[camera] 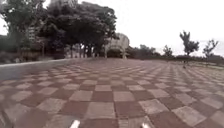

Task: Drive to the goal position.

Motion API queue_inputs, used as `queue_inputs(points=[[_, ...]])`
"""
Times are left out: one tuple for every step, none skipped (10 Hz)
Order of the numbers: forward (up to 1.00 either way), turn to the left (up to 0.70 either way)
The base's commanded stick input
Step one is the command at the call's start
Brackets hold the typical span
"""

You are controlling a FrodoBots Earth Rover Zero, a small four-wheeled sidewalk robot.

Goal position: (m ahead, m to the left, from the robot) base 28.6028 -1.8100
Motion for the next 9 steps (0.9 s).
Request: queue_inputs(points=[[0.70,0.00],[0.70,0.00],[0.70,0.00],[0.70,0.00],[0.70,0.00],[0.70,0.00],[0.70,0.00],[0.70,0.00],[0.70,0.00]])
